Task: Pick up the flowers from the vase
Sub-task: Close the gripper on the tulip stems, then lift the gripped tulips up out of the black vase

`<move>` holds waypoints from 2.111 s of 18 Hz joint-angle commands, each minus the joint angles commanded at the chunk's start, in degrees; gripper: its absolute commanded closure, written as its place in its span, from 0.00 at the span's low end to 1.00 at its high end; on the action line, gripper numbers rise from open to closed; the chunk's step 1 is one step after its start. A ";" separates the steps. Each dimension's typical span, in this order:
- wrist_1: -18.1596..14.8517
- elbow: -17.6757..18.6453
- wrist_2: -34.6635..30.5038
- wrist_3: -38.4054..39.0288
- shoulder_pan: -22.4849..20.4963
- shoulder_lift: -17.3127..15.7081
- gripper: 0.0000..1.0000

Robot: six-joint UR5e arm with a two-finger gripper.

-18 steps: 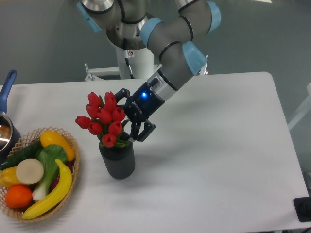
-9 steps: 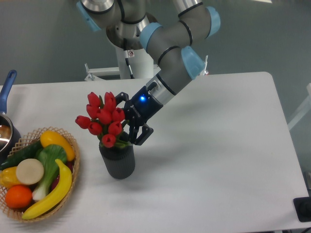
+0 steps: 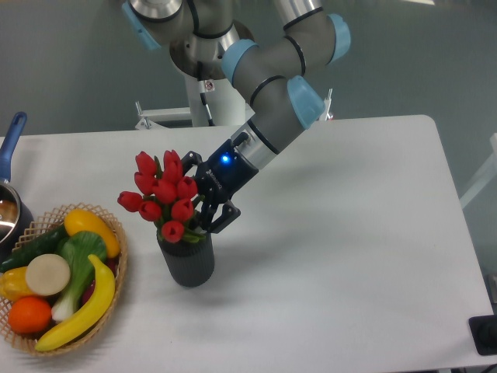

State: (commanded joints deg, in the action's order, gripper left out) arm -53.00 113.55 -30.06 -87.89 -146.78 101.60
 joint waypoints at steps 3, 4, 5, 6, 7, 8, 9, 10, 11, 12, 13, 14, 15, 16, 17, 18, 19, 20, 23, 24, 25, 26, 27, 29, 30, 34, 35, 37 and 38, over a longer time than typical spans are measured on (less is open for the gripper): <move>0.00 0.18 0.00 -0.09 -0.09 -0.09 0.47; 0.00 0.18 0.00 -0.09 -0.09 -0.09 0.52; 0.00 0.18 0.00 -0.09 -0.09 0.00 0.54; 0.00 0.18 0.00 -0.09 -0.09 -0.09 0.57; 0.00 0.26 0.00 -0.09 -0.17 -0.09 0.57; 0.00 0.35 0.00 -0.09 -0.18 -0.09 0.57; 0.00 0.35 0.09 0.00 -0.18 -0.09 0.60; 0.00 0.35 0.09 0.09 -0.26 -0.17 0.62; 0.00 0.35 0.52 0.09 -0.26 -0.18 0.62; 0.00 0.35 1.31 0.09 -0.26 -0.09 0.62; -0.09 0.35 2.10 0.09 -0.26 -0.09 0.62; -0.09 0.35 2.98 0.52 -0.44 -0.17 0.62; -0.09 0.09 4.12 1.40 -0.70 -0.18 0.62; 0.00 0.09 4.91 2.19 -0.79 -0.18 0.62; 0.00 -0.09 5.36 2.46 -0.79 -0.26 0.62; 0.00 -0.17 5.45 2.46 -0.79 -0.26 0.62; -0.09 -0.18 5.45 2.46 -0.88 -0.26 0.62; 0.00 -0.18 5.45 2.46 -0.88 -0.26 0.62; 0.00 -0.18 5.54 2.98 -1.23 -0.79 0.62; 0.00 -0.26 5.54 3.34 -1.32 -1.14 0.62; 0.00 -0.26 5.54 3.77 -1.58 -1.49 0.62; -0.09 -0.35 5.54 4.39 -2.19 -2.02 0.62; -0.09 -0.61 5.62 5.44 -2.46 -2.28 0.62; -0.09 -1.49 5.54 8.69 -2.55 -2.72 0.61; -0.09 -2.02 5.54 9.57 -2.64 -2.90 0.61; -0.09 -3.25 8.61 13.26 -2.81 -3.43 0.61; -0.09 -3.43 8.61 13.71 -2.81 -3.78 0.61; -0.09 -3.34 8.70 14.76 -2.81 -5.00 0.61; -0.09 -3.25 8.79 15.37 -2.73 -5.44 0.61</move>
State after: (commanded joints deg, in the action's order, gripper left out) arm -53.09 110.30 -21.27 -72.52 -149.50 96.16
